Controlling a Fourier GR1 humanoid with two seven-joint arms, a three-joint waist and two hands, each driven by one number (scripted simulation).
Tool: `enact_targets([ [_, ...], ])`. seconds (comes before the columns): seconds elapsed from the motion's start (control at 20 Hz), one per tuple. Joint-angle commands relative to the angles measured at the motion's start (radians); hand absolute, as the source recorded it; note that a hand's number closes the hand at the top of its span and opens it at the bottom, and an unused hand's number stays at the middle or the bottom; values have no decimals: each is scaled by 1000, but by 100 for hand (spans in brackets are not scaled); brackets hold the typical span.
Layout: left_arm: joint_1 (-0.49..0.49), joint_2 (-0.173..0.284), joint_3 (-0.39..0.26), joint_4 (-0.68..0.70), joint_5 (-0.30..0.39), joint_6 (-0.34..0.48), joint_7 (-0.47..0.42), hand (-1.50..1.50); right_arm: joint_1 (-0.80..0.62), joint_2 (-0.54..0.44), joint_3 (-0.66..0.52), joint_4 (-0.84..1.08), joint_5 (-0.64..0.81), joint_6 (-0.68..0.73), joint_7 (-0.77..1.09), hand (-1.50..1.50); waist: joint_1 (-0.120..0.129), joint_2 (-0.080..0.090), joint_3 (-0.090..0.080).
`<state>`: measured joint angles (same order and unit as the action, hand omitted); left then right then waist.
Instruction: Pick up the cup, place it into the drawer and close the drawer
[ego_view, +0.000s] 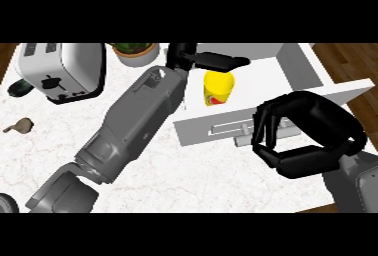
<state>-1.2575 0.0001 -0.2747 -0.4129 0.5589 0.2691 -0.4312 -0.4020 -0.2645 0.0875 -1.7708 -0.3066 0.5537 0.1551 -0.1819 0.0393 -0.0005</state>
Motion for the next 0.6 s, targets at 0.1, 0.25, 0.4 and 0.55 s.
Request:
enact_targets([
  [0.1, -30, 0, 12, 9, 65, 48, -47, -150, 37, -125, 95, -13, 113, 119, 75, -150, 62, -16, 0],
  [0.25, -5, 0, 6, 29, 71, 30, -52, -150, 78, -131, 111, -30, 308, 52, 31, -150, 105, -22, 1],
  [0.4, 19, 0, 28, 20, 85, 19, -82, -150, 114, -171, 122, 12, 456, 26, -36, -150, 146, -27, 2],
  [0.55, 45, 0, 45, 20, 92, -16, -133, -150, 145, -91, 222, 94, 616, -91, -65, -150, 166, -26, 1],
])
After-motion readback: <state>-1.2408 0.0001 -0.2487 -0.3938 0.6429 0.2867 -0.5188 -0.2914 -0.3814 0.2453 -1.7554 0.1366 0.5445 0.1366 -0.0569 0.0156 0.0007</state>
